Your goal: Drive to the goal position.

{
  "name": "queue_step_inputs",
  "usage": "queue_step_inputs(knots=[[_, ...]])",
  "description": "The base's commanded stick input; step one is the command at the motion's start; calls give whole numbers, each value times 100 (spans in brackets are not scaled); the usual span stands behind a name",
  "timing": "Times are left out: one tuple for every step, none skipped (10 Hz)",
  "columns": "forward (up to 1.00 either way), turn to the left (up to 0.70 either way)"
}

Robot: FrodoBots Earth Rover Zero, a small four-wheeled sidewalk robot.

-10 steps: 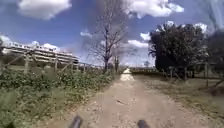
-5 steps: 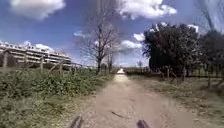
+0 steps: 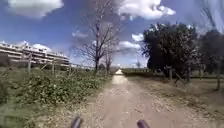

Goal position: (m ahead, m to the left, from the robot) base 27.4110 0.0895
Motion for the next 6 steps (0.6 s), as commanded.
queue_step_inputs(knots=[[100,0],[100,0],[100,-11],[100,-23],[100,-3],[100,0]])
